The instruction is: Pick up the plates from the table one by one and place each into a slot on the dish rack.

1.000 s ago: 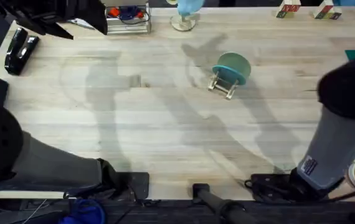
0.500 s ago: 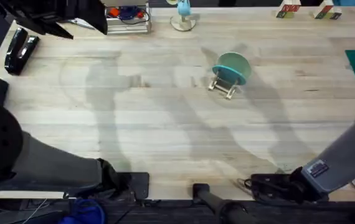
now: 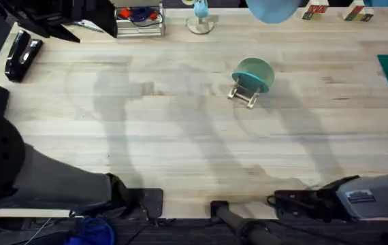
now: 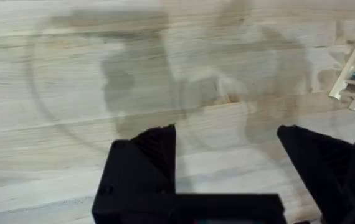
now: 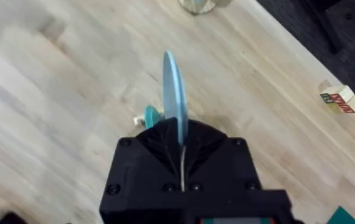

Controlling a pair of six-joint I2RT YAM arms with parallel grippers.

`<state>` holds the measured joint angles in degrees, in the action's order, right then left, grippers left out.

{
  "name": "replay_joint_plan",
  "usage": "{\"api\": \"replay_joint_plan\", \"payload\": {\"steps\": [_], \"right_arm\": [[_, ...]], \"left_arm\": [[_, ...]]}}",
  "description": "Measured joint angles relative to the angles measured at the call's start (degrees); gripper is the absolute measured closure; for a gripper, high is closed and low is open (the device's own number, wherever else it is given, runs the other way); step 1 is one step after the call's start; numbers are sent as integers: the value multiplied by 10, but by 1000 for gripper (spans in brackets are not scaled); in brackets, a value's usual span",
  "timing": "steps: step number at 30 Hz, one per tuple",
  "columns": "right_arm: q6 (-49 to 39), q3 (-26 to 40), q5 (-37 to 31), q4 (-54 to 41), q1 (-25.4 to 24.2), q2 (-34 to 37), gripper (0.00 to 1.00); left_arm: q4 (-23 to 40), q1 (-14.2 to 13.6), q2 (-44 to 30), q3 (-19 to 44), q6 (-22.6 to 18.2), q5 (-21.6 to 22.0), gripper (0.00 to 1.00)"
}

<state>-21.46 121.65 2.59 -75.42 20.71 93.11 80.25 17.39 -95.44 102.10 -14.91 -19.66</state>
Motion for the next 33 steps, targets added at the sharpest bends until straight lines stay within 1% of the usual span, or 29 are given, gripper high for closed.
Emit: {"api": "replay_joint_plan", "payload": {"steps": [10,14,17,20,25,29,33], "right_arm": [[-80,-93,0,0,1,-117,970],[-117,-122,0,-13,11,-152,970],[-141,-140,0,-32,29,-159,970],[-153,-156,0,-31,55,-157,970],[-163,-166,-3,-31,95,-156,970],[-162,-166,-18,-34,114,-156,970],[-136,-166,-33,-35,122,-156,970]], "left_arm": [[-4,0,0,0,0,0,6],[-4,0,0,0,0,0,6],[-4,0,0,0,0,0,7],[-4,0,0,0,0,0,7],[-4,0,0,0,0,0,6],[-4,0,0,0,0,0,8],[-4,0,0,0,0,0,6]]}}
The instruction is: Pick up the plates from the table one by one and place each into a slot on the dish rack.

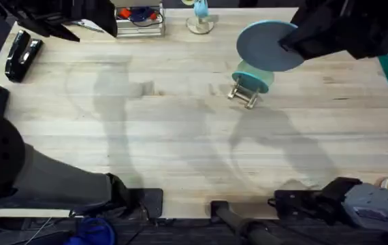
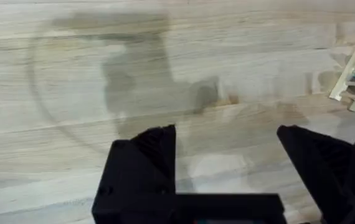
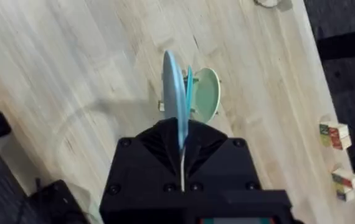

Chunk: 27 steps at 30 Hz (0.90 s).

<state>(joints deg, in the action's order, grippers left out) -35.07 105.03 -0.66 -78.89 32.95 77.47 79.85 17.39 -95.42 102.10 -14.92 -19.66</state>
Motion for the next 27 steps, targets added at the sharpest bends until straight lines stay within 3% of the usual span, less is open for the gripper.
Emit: {"api": "replay_joint_plan", "payload": {"steps": [8,19,27], "right_arm": [[66,0,-7,0,0,0,969],[79,0,-12,-33,0,0,968],[79,0,-60,-34,0,10,968]], "left_arm": [[-11,0,0,0,0,0,6],[-13,0,0,0,0,0,7],[-13,0,0,0,0,0,6]]}}
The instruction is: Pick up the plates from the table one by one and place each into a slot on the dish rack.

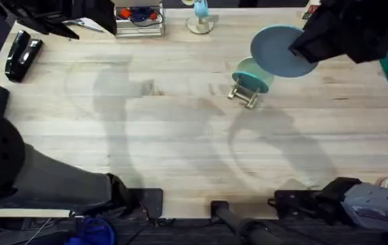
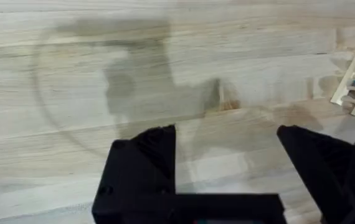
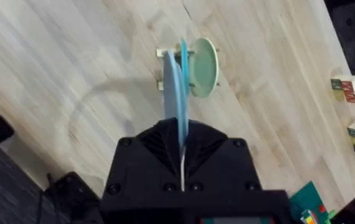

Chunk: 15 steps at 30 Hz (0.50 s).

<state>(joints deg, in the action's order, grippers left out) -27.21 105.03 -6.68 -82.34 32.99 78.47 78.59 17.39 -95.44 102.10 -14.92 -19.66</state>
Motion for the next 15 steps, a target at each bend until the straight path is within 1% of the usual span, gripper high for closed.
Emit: {"api": "replay_joint_plan", "payload": {"steps": [10,15], "right_arm": [[-4,-1,-15,10,0,8,968],[-20,-1,-15,11,0,8,968]], "left_arm": [[0,0,0,0,0,0,7],[0,0,0,0,0,0,7]]}}
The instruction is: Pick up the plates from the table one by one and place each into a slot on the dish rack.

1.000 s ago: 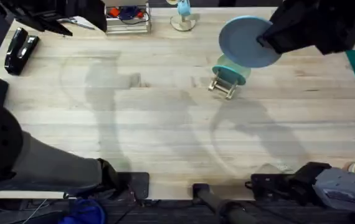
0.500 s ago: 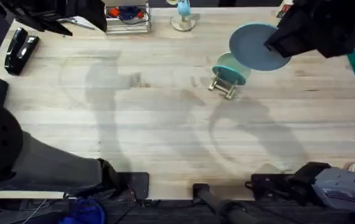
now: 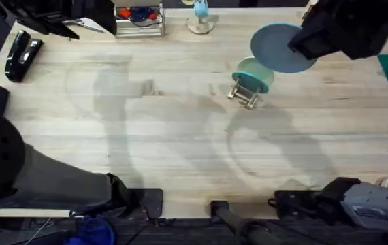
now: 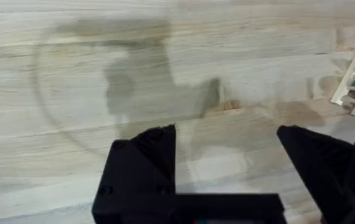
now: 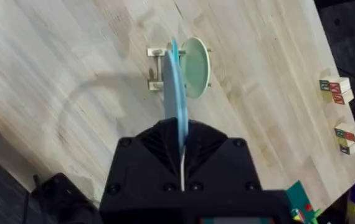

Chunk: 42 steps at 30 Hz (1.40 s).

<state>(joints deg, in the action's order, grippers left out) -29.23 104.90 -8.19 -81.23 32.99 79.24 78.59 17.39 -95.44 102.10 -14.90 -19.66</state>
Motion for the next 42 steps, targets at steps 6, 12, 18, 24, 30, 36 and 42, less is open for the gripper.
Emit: {"api": "replay_joint_plan", "payload": {"steps": [6,12,18,24,30,36,42], "right_arm": [[-14,0,0,9,0,0,968],[-19,0,0,23,-16,0,968],[-21,0,0,36,-69,0,969],[-54,0,3,52,-116,0,969],[-100,0,53,79,-178,8,969],[-132,-1,108,71,-234,34,969],[-146,-2,135,87,-237,36,969]], "left_arm": [[0,0,0,0,0,0,6],[0,0,0,0,0,0,7],[0,0,0,0,0,0,6],[0,0,0,0,0,0,9],[0,0,0,0,0,0,8],[0,0,0,0,0,0,8],[0,0,0,0,0,0,7]]}}
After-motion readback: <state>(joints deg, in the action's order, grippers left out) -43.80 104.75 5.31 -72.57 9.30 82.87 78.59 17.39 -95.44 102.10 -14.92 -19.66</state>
